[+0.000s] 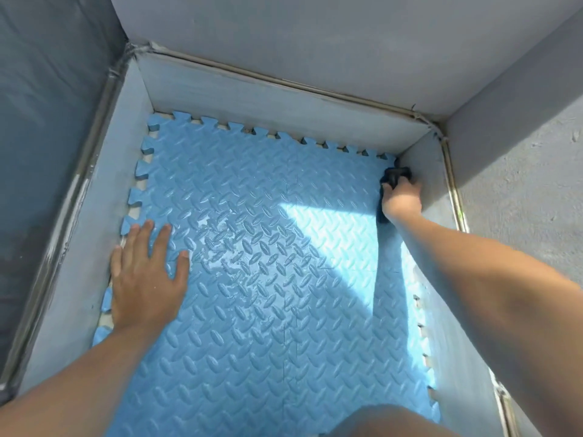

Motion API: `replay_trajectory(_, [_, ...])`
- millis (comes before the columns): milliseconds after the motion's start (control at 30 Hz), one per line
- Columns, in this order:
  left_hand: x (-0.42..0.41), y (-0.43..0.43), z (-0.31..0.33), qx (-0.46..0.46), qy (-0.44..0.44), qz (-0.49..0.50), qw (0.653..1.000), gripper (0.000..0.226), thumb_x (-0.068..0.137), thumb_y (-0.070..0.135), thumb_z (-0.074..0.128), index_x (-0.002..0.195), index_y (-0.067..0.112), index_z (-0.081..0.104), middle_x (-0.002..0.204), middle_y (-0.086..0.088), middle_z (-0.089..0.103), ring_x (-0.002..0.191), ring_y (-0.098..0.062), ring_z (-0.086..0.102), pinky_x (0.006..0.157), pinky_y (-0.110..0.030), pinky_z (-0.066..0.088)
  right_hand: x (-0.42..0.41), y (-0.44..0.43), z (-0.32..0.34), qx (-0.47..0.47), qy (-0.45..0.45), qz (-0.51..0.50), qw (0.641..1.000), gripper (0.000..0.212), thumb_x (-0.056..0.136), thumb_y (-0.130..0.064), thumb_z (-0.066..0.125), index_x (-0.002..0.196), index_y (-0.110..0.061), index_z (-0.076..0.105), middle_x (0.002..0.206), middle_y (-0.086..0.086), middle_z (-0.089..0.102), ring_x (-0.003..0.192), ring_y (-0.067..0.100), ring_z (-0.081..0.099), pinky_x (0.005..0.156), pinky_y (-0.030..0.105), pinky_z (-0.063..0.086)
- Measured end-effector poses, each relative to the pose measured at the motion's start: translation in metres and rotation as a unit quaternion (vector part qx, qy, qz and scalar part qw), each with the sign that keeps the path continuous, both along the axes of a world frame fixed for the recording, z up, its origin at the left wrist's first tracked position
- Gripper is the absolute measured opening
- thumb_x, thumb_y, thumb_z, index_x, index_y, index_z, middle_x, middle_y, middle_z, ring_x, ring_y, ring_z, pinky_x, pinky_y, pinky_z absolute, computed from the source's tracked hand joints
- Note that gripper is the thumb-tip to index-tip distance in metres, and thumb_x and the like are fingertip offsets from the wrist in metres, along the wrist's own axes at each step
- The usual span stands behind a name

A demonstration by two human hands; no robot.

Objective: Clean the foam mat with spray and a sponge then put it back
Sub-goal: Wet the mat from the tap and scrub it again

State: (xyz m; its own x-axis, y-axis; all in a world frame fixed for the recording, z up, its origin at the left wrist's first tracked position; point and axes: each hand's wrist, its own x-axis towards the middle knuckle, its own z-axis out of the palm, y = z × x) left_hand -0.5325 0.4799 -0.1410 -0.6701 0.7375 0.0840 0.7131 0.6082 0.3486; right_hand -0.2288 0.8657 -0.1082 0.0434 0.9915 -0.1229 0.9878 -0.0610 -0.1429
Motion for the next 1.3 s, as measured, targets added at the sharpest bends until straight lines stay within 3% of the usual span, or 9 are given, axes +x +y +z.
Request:
replay_trajectory(100, [-0.001, -0.001, -0.005, -0.007, 0.007, 0.001, 1.000, 0.060, 0.099, 0.045, 0.042, 0.150, 0.015, 0.048, 0.160, -0.014, 0.040, 0.151, -0.034, 0.032, 0.121, -0.053, 0.022, -0.051, 0.005, -0.003, 0.003, 0.010, 0.038, 0.999, 0.044, 0.103, -0.040, 0.044, 0.128, -0.005, 0.054, 0.142, 0.024, 0.037, 0.124, 0.044, 0.047, 0.105, 0.040, 0.040])
replay_trajectory(233, [-0.001, -0.002, -0.005, -0.009, 0.007, 0.004, 1.000, 0.060, 0.100, 0.047, 0.041, 0.151, 0.017, 0.047, 0.161, -0.011, 0.039, 0.152, -0.031, 0.030, 0.123, -0.051, 0.020, -0.133, -0.058, -0.002, 0.013, 0.069, 0.276, 0.958, 0.038, 0.100, -0.041, 0.051, 0.123, -0.012, 0.060, 0.135, 0.018, 0.043, 0.112, 0.039, 0.053, 0.092, 0.039, 0.048])
replay_trajectory(433, [-0.002, -0.003, -0.008, -0.007, 0.002, -0.003, 1.000, 0.060, 0.101, 0.049, 0.042, 0.152, 0.019, 0.046, 0.162, -0.010, 0.038, 0.153, -0.029, 0.028, 0.125, -0.050, 0.018, -0.145, -0.141, 0.007, -0.046, 0.038, 0.682, 0.729, 0.042, 0.101, -0.041, 0.052, 0.136, -0.020, 0.056, 0.124, 0.014, 0.050, 0.106, 0.031, 0.053, 0.077, 0.036, 0.047])
replay_trajectory(500, [-0.004, -0.004, -0.009, -0.002, 0.004, -0.006, 1.000, 0.059, 0.101, 0.049, 0.042, 0.152, 0.019, 0.046, 0.162, -0.010, 0.038, 0.153, -0.029, 0.028, 0.125, -0.050, 0.018, -0.115, -0.128, 0.005, -0.036, 0.040, 0.660, 0.750, 0.041, 0.100, -0.046, 0.046, 0.136, -0.028, 0.055, 0.125, 0.009, 0.050, 0.108, 0.030, 0.053, 0.078, 0.037, 0.050])
replay_trajectory(667, [-0.008, -0.004, -0.008, 0.004, -0.043, -0.028, 0.999, 0.059, 0.103, 0.051, 0.044, 0.153, 0.019, 0.046, 0.165, -0.007, 0.035, 0.156, -0.026, 0.023, 0.126, -0.050, 0.014, -0.039, -0.051, 0.002, 0.042, -0.005, 0.370, 0.928, 0.035, 0.098, -0.033, 0.054, 0.129, -0.018, 0.056, 0.125, 0.022, 0.049, 0.106, 0.047, 0.058, 0.087, 0.048, 0.053])
replay_trajectory(900, [0.032, -0.102, 0.015, 0.175, -0.162, 0.063, 0.969, 0.062, 0.103, 0.044, 0.036, 0.152, 0.007, 0.045, 0.154, -0.009, 0.051, 0.142, -0.026, 0.047, 0.121, -0.028, 0.029, -0.104, -0.116, -0.001, 0.054, 0.045, 0.363, 0.929, 0.033, 0.098, -0.034, 0.051, 0.123, -0.015, 0.062, 0.117, 0.021, 0.047, 0.099, 0.044, 0.056, 0.085, 0.045, 0.051])
replay_trajectory(1067, [0.038, -0.123, 0.008, 0.205, -0.163, 0.057, 0.963, 0.079, 0.104, 0.061, 0.029, 0.150, -0.002, 0.043, 0.146, -0.016, 0.057, 0.132, -0.019, 0.052, 0.115, -0.013, 0.029, -0.148, -0.258, -0.003, 0.029, 0.114, 0.620, 0.776, 0.028, 0.099, -0.041, 0.049, 0.116, -0.021, 0.060, 0.112, 0.008, 0.047, 0.098, 0.028, 0.052, 0.065, 0.039, 0.052])
replay_trajectory(1233, [0.035, -0.123, 0.009, 0.230, -0.152, 0.041, 0.960, 0.085, 0.103, 0.065, 0.024, 0.147, -0.004, 0.048, 0.144, -0.017, 0.059, 0.131, -0.019, 0.054, 0.114, -0.013, 0.032, -0.108, -0.348, 0.007, -0.075, 0.091, 0.882, 0.456, 0.027, 0.095, -0.032, 0.060, 0.120, -0.021, 0.061, 0.113, 0.009, 0.050, 0.096, 0.025, 0.052, 0.053, 0.035, 0.049])
replay_trajectory(1300, [0.035, -0.121, 0.010, 0.231, -0.159, 0.045, 0.959, 0.085, 0.104, 0.065, 0.024, 0.147, -0.004, 0.049, 0.144, -0.017, 0.059, 0.130, -0.015, 0.053, 0.114, -0.012, 0.032, -0.096, -0.338, 0.008, -0.067, 0.070, 0.916, 0.390, 0.029, 0.096, -0.031, 0.061, 0.123, -0.024, 0.062, 0.114, 0.006, 0.053, 0.096, 0.021, 0.050, 0.053, 0.032, 0.046])
